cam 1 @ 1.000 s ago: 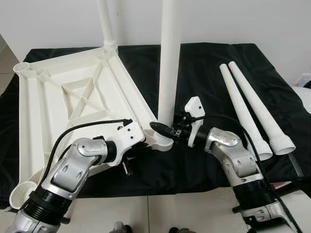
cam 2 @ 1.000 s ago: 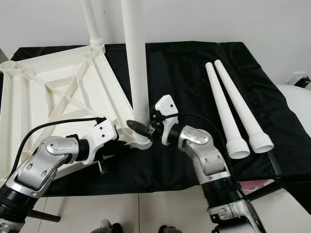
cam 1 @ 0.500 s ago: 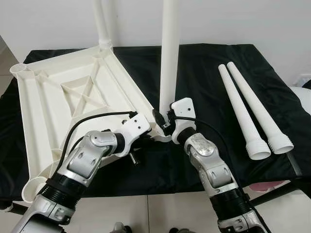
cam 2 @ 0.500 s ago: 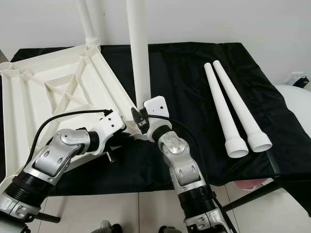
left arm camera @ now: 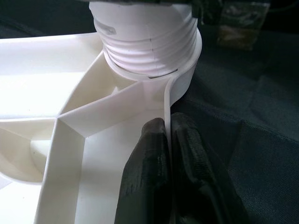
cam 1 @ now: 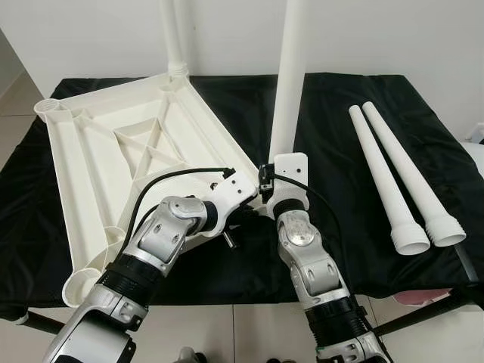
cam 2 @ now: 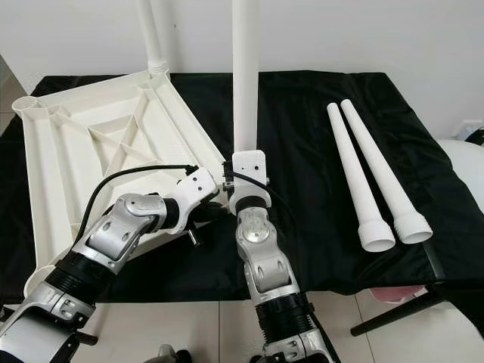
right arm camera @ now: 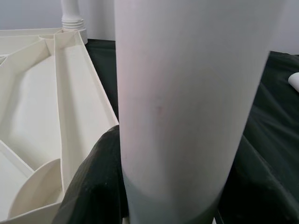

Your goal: Building children table

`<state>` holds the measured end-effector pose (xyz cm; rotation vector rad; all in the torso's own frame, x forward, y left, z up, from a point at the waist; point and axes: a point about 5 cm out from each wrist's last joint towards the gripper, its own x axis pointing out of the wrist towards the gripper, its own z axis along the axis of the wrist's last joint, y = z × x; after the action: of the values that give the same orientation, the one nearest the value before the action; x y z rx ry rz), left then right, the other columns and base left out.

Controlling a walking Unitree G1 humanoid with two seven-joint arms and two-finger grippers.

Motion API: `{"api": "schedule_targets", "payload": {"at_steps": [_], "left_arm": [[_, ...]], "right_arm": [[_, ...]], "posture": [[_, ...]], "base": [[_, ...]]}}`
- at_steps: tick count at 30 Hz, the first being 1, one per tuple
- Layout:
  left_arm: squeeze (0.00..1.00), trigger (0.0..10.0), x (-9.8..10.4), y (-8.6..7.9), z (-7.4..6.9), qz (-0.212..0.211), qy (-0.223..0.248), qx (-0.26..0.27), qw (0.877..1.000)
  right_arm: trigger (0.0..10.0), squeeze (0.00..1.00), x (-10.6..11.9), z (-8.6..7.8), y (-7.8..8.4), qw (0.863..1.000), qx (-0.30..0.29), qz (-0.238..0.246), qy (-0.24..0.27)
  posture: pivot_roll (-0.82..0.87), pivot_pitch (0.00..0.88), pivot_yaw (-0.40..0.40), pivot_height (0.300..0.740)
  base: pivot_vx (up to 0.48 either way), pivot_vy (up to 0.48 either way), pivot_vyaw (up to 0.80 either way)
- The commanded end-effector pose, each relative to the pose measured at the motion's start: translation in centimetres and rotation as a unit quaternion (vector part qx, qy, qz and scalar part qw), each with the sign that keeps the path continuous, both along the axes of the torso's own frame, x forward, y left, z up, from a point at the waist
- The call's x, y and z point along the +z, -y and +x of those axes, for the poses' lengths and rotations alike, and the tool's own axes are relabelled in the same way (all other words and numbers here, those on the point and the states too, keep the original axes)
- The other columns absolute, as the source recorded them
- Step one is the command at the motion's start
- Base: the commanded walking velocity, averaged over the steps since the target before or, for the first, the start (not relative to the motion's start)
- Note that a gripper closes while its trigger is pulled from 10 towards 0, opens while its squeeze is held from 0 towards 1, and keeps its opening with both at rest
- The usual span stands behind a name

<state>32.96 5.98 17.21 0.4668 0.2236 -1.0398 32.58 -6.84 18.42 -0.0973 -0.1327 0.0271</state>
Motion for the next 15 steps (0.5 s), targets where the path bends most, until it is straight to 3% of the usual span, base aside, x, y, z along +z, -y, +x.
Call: {"api": "schedule_targets", "payload": {"at_steps": [1, 2, 3, 5, 6, 8, 9, 15], "left_arm": [[0.0, 10.0, 1.6, 0.6, -0.1, -0.023, 0.051, 0.007, 0.998], [0.0, 10.0, 1.6, 0.5, -0.2, -0.022, 0.051, 0.005, 0.998], [0.0, 10.0, 1.5, 0.3, -0.2, -0.021, 0.052, 0.004, 0.998], [0.0, 10.0, 1.5, 0.3, -0.2, -0.021, 0.052, 0.004, 0.998], [0.0, 10.0, 1.4, 0.1, -0.3, -0.02, 0.052, 0.004, 0.998], [0.0, 10.0, 1.3, -0.1, -0.3, -0.019, 0.051, 0.004, 0.998], [0.0, 10.0, 1.3, -0.2, -0.3, -0.017, 0.051, 0.003, 0.999], [0.0, 10.0, 1.1, -0.9, -0.9, -0.011, 0.049, -0.008, 0.999]], "right_arm": [[10.0, 0.0, -3.2, 0.0, 0.9, 0.997, -0.008, -0.009, -0.072], [10.0, 0.0, -2.8, -0.1, 0.5, 0.998, 0.008, -0.009, -0.058], [10.0, 0.91, -2.4, -0.2, 0.3, 0.998, 0.029, -0.006, -0.048], [10.0, 0.91, -2.2, -0.4, 0.1, 0.998, 0.038, -0.004, -0.041], [10.0, 1.0, -1.6, -0.5, -0.1, 0.998, 0.064, 0.003, -0.026], [10.0, 1.0, -1.3, -0.7, -0.2, 0.996, 0.083, 0.007, -0.016], [10.0, 0.0, -0.8, -0.8, -0.1, 0.995, 0.098, 0.012, -0.004], [10.0, 0.0, 0.9, -0.6, 1.0, 0.991, 0.13, -0.005, 0.029]], "posture": [[0.0, 0.154, 0.027, 0.74], [0.0, 0.154, 0.027, 0.74], [0.0, 0.152, 0.027, 0.74], [0.0, 0.152, 0.027, 0.74], [0.0, 0.154, 0.027, 0.74], [0.0, 0.154, 0.027, 0.74], [0.0, 0.154, 0.028, 0.74], [-0.01, 0.156, 0.03, 0.74]], "base": [[0.0, 0.0, 0.0], [0.0, 0.0, 0.0], [0.0, 0.0, 0.0], [0.0, 0.0, 0.0], [0.0, 0.0, 0.0], [0.0, 0.0, 0.0], [0.0, 0.0, 0.0], [0.0, 0.0, 0.0]]}}
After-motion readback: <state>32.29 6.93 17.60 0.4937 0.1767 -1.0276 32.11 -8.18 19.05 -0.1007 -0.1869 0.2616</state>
